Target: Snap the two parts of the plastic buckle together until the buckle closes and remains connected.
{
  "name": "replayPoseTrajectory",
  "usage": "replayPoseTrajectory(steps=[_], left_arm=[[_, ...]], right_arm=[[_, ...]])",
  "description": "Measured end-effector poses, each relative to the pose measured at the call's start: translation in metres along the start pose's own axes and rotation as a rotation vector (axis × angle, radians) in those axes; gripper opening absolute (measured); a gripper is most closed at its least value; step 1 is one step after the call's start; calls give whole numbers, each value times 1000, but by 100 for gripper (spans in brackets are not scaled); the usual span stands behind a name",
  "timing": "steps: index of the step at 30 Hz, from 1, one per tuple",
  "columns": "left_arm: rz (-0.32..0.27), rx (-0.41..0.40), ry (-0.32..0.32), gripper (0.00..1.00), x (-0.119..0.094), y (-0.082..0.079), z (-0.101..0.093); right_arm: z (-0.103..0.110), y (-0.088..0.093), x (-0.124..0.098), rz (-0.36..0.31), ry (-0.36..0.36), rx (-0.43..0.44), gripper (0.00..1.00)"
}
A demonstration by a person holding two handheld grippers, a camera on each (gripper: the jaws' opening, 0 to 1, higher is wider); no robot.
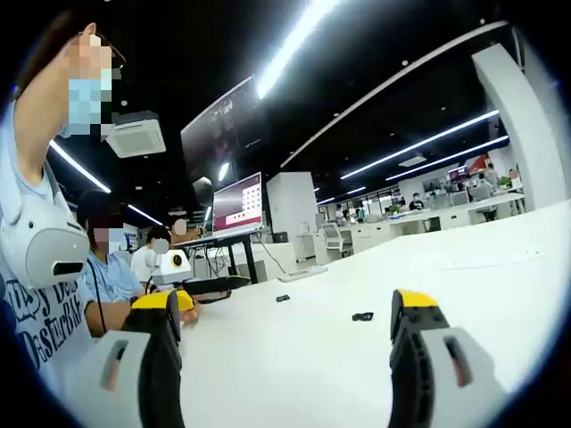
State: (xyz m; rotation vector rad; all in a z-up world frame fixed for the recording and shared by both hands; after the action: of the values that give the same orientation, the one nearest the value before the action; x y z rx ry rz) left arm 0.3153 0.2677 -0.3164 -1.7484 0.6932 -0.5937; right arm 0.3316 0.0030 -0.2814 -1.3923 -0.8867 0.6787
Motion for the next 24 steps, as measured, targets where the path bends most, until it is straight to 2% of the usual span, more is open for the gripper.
replayPoseTrajectory(steps=[24], left_arm=[[-18, -9, 5, 95, 0, -2, 0]], right_arm=[[1, 1, 2, 3, -10, 4, 100]])
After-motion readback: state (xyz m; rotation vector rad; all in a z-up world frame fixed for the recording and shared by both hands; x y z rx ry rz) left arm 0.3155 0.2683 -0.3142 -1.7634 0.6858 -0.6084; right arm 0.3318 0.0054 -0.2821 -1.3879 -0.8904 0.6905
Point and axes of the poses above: the point that each gripper's makers call its tool centre point, and the gripper's own axes: x roughly forward along the fingers, z roughly to its left, y roughly out of its underside, the point moved 5 cm from there along -x, roughly backward along the fingers, and after that the axes turned 9 degrees about -x, right-handed, at the moved point
